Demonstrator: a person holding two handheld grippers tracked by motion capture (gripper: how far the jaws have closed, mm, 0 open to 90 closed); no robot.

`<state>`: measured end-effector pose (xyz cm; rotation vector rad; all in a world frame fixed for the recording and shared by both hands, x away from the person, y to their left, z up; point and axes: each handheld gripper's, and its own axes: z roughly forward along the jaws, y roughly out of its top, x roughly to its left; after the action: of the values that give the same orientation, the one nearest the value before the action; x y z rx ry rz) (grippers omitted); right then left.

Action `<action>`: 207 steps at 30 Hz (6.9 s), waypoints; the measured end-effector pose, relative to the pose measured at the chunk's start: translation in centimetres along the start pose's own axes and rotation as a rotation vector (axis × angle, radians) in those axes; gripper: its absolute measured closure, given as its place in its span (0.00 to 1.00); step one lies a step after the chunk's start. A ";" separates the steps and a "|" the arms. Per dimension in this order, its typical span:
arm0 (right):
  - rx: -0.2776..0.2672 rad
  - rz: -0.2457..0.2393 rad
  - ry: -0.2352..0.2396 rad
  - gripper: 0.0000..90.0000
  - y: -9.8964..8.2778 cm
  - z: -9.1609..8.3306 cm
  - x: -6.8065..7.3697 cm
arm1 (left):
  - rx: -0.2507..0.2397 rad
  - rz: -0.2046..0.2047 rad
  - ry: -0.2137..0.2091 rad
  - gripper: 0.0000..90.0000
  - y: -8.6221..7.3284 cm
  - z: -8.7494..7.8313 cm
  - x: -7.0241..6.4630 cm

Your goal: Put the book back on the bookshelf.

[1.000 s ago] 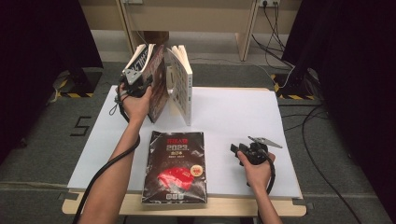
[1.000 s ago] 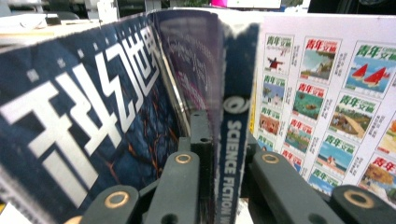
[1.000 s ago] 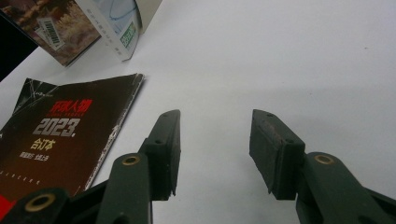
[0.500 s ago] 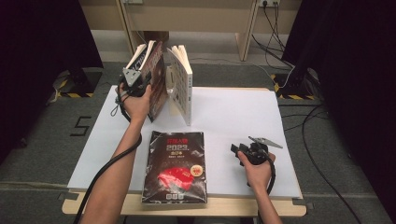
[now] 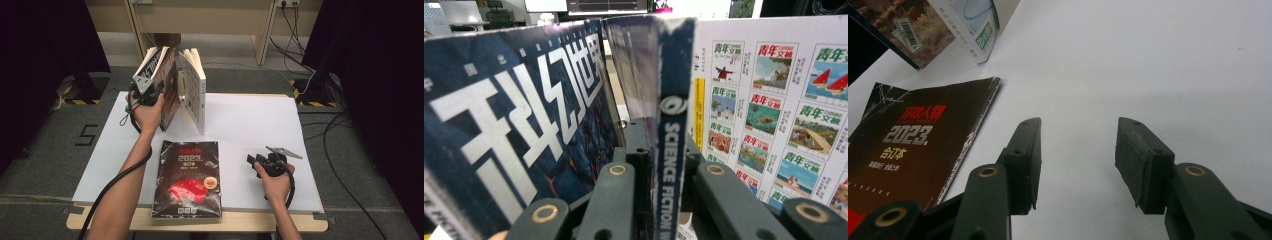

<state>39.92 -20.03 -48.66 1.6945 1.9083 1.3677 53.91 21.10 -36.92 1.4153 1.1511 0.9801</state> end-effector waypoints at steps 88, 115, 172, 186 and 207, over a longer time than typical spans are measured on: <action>0.020 0.019 0.013 0.60 -0.3 0.3 -0.7 | 0.113 -0.116 -0.029 0.84 -1.4 -0.5 1.6; 0.020 0.032 0.017 0.60 -0.2 0.1 -0.8 | 0.090 0.066 -0.004 0.84 -1.4 -0.3 -2.5; 0.016 0.022 0.015 0.60 -0.2 -0.1 -0.7 | 0.109 -0.083 -0.086 0.50 -2.6 -0.5 -3.8; 0.014 0.023 0.016 0.60 -0.2 0.0 -0.6 | 0.103 -0.063 -0.116 0.43 -2.5 -1.3 -4.2; 0.016 0.019 0.019 0.60 -0.2 -0.1 -0.4 | 0.159 -0.024 -0.147 0.38 -4.0 -3.5 -3.6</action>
<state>39.90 -20.42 -48.95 1.7179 1.9233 1.3838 49.21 18.41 -40.32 1.5690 1.1535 0.7671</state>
